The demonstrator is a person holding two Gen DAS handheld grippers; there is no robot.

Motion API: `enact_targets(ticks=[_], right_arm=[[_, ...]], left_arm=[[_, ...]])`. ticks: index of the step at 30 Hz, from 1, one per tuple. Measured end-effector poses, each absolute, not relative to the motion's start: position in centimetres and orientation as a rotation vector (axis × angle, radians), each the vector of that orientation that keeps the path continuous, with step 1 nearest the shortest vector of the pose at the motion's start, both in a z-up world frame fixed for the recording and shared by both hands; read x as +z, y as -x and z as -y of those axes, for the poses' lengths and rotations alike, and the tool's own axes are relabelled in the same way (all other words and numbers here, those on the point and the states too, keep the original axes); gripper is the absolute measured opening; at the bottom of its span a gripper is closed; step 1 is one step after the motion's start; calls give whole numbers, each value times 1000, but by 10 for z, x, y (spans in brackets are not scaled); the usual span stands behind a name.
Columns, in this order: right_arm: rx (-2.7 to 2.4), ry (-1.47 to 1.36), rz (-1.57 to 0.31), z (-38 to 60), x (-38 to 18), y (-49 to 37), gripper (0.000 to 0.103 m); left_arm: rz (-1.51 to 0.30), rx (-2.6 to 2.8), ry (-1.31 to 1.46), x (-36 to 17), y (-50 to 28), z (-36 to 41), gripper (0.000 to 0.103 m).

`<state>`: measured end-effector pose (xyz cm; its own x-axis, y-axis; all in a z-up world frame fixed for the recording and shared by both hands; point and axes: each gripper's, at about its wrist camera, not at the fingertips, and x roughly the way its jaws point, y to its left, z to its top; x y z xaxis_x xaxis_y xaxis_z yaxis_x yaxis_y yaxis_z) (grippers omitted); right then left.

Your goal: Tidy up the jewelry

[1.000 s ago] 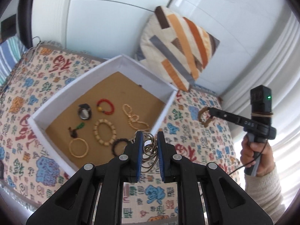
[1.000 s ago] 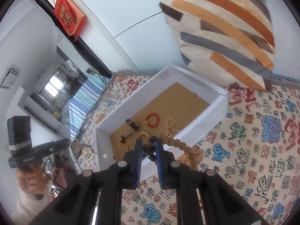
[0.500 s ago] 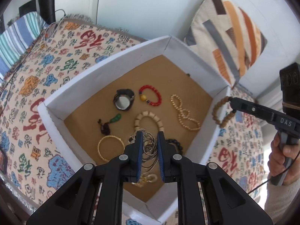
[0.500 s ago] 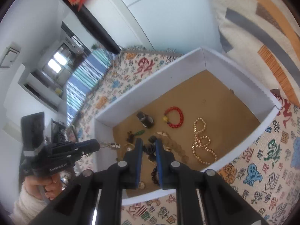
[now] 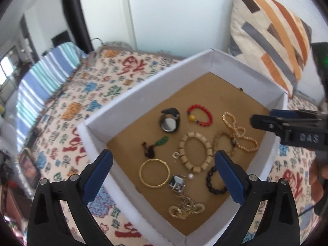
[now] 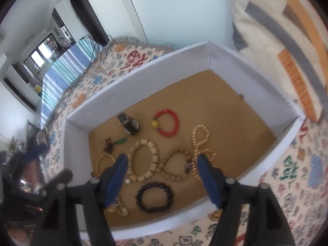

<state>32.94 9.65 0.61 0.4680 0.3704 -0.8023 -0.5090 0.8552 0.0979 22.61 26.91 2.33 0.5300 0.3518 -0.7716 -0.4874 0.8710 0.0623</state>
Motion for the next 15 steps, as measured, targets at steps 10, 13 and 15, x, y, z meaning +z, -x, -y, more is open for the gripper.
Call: enact_targets(ticks=[10,13,15], right_arm=[[510,330,-871,-89,17,-291,76],[512,358,-878,-93,16,-285,76],[514,370,-878,-95,15,-282,77]], left_arm=[[-918,595,293,14,-210,-268,100],[-928,613,309,13,-205,-266,100],[-946,625,329,12,-202,-267,100]])
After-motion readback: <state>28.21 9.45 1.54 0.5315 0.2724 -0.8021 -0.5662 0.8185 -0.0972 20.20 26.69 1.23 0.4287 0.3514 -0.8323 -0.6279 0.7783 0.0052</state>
